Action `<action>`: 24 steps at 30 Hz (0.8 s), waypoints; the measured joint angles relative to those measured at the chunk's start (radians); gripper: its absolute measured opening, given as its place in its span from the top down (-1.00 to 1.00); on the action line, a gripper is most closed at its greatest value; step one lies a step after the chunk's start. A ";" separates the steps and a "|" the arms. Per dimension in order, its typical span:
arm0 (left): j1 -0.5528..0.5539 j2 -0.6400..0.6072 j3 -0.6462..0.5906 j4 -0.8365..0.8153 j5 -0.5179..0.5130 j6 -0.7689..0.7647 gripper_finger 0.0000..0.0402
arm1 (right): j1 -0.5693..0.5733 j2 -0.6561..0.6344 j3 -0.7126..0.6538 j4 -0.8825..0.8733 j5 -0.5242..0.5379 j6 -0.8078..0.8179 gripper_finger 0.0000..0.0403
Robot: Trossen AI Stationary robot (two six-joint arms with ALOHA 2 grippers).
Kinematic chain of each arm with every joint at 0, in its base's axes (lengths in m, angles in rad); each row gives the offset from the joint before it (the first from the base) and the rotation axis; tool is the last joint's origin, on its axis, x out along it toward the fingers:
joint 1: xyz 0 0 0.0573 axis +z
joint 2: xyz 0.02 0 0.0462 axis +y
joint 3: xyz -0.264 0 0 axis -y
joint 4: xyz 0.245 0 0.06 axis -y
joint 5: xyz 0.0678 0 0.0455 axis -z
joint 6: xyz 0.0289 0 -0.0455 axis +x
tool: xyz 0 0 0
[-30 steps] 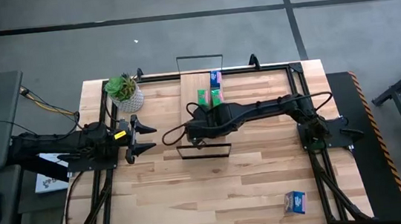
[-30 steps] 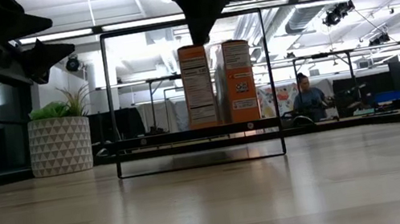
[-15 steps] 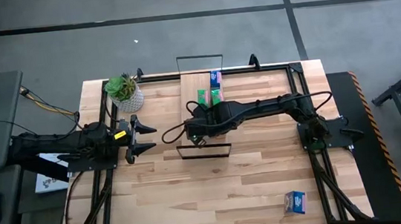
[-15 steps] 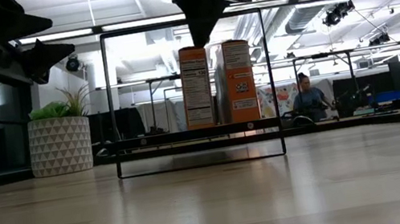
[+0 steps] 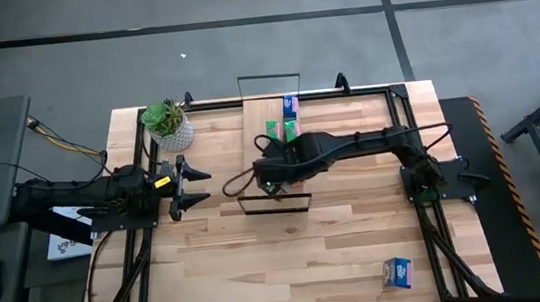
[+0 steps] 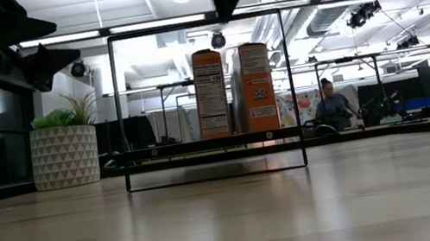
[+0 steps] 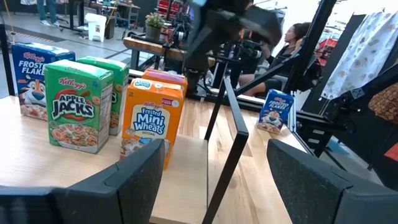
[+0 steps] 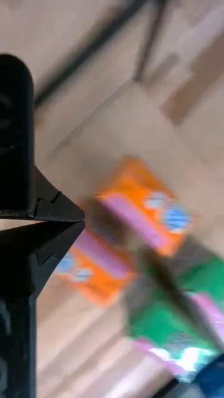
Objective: Stack cereal on shelf
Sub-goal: Put the blue cereal box aligned with the other blue cereal box on the shelf
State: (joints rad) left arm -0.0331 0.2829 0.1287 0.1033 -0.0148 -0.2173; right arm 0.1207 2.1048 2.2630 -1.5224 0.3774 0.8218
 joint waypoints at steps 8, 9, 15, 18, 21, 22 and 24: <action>0.000 0.000 0.000 -0.004 0.000 0.000 -0.37 | 0.178 -0.034 0.028 -0.048 -0.145 0.186 1.00; 0.000 0.000 0.000 -0.001 0.000 0.000 -0.37 | 0.209 -0.036 0.022 -0.047 -0.149 0.222 1.00; 0.000 0.000 0.000 0.006 0.000 -0.017 -0.37 | 0.415 -0.039 0.004 -0.048 -0.157 0.563 1.00; 0.000 0.000 0.000 0.007 0.000 -0.017 -0.37 | 0.510 -0.039 -0.022 -0.051 -0.158 0.778 0.97; 0.000 0.000 0.000 0.011 0.000 -0.017 -0.37 | 0.596 -0.039 -0.056 -0.049 -0.191 0.971 0.84; 0.000 0.000 0.000 0.012 0.000 -0.017 -0.37 | 0.620 -0.039 -0.070 -0.048 -0.210 1.031 0.77; 0.000 0.000 0.000 0.019 -0.008 -0.017 -0.37 | 0.662 -0.039 -0.105 -0.049 -0.263 1.135 0.60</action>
State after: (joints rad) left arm -0.0334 0.2832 0.1287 0.1225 -0.0232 -0.2340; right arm 0.7825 2.0655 2.1580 -1.5714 0.1142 1.9571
